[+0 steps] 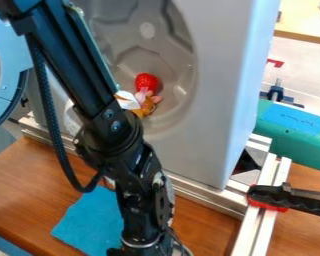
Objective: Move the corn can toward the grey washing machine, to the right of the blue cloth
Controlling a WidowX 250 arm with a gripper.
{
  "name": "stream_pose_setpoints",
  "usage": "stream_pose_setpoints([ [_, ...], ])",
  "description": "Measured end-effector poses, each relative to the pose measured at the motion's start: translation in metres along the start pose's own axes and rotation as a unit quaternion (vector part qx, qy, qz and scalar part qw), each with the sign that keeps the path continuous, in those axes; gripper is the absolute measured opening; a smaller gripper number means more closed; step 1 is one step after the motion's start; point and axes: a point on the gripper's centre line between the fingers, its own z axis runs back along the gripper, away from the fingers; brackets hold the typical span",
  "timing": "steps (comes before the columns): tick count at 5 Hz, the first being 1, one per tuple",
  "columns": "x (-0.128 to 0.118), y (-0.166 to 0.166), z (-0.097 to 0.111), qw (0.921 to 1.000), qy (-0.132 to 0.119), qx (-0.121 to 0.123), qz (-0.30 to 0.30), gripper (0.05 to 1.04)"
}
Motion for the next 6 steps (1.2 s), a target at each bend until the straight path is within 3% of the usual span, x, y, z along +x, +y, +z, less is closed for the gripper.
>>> stream_pose_setpoints([
  [1, 0.018, -0.006, 0.002, 0.9993, -0.033, -0.015, 0.013, 1.001],
  [2, 0.032, -0.008, 0.005, 0.9979, -0.062, 0.018, 0.006, 1.001],
  [4, 0.058, 0.004, 0.014, 0.9939, -0.084, 0.070, 0.014, 1.001],
  [5, 0.069, 0.019, 0.020, 0.9913, -0.105, 0.067, 0.042, 1.001],
  [6, 0.076, 0.032, 0.027, 0.9897, -0.119, 0.048, 0.063, 1.001],
])
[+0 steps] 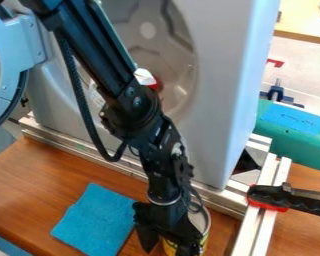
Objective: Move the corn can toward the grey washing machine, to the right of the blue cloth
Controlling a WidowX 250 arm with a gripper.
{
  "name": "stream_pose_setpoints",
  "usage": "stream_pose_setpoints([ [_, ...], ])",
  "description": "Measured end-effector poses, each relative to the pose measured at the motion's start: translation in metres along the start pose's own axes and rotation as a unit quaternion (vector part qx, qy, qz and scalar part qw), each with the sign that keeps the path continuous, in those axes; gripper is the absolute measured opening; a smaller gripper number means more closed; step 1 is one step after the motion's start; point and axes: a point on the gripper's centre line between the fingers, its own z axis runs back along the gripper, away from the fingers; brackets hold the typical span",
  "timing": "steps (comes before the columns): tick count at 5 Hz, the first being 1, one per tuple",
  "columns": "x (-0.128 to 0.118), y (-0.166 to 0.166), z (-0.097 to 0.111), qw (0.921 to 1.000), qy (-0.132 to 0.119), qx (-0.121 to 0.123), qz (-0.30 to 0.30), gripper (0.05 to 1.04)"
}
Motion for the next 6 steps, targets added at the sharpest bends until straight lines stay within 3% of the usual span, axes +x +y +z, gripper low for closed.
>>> stream_pose_setpoints([
  [1, -0.002, 0.004, 0.001, 0.9999, 0.008, 0.006, -0.004, 1.001],
  [2, 0.000, 0.015, 0.015, 0.9999, -0.009, 0.007, 0.002, 1.001],
  [3, -0.014, 0.010, 0.031, 0.9996, 0.010, -0.010, -0.025, 1.001],
  [4, -0.052, 0.004, 0.062, 0.9978, 0.007, 0.038, -0.054, 1.001],
  [5, -0.078, 0.010, 0.076, 0.9939, 0.048, 0.062, -0.077, 1.001],
  [6, -0.088, 0.033, 0.069, 0.9936, 0.047, 0.078, -0.068, 1.001],
])
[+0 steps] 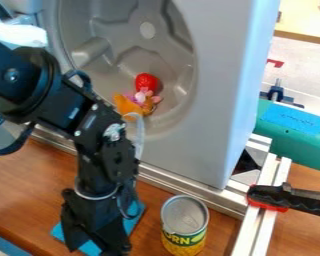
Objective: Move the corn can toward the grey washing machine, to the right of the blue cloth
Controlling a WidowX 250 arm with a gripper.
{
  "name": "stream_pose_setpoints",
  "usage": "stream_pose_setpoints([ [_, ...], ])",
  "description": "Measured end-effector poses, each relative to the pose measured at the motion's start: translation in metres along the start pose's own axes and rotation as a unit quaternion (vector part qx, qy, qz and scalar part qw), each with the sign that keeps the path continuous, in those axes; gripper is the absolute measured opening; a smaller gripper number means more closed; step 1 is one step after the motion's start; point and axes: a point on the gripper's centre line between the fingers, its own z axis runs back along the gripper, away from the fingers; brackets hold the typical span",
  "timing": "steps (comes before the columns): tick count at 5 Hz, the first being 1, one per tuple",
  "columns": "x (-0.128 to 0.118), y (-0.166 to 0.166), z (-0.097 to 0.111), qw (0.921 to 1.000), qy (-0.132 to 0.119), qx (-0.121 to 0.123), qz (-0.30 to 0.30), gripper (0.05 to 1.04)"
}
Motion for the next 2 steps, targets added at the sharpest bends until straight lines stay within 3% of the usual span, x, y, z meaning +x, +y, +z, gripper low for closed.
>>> stream_pose_setpoints([
  [1, -0.004, 0.019, -0.006, 0.9994, -0.028, -0.014, 0.015, 1.001],
  [2, -0.006, 0.040, -0.008, 0.9978, -0.049, -0.004, 0.044, 1.001],
])
